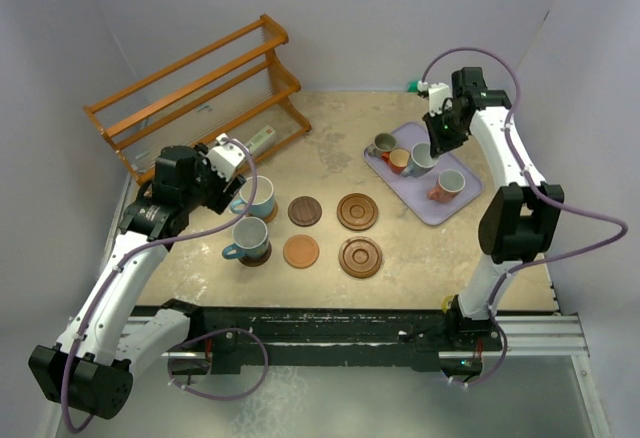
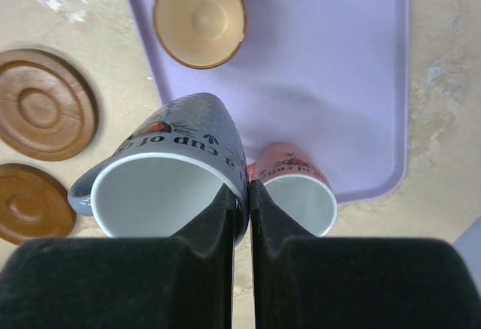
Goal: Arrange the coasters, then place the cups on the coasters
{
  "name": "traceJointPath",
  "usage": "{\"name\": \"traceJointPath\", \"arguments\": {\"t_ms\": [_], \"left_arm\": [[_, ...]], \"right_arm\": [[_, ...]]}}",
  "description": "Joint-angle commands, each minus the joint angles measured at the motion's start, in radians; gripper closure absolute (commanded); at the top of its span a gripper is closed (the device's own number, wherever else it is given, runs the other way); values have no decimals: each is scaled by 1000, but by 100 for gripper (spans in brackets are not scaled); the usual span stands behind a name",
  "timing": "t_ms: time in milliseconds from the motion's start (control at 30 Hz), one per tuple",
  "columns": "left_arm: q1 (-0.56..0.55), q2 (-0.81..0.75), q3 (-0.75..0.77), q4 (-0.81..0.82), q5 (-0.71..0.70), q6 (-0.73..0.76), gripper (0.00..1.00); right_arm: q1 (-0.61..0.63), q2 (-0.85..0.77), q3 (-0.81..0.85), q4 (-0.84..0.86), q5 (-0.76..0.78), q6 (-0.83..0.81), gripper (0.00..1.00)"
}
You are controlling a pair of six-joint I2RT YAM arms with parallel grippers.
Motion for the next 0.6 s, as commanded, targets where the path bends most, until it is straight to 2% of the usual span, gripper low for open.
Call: {"name": "traceJointPath", "arguments": {"t_ms": [0,233,567], "left_arm": [[4,-17,-8,101,-97,-42,30],[3,-7,-3,151,-184,-36,20],[5,20,-26,257,-303,-85,7]], "right_arm": [[32,-119,51,-20,-78,60,100],[176,-211,26,13,-42,107,100],[412,-227,51,13,2,153,100]]}}
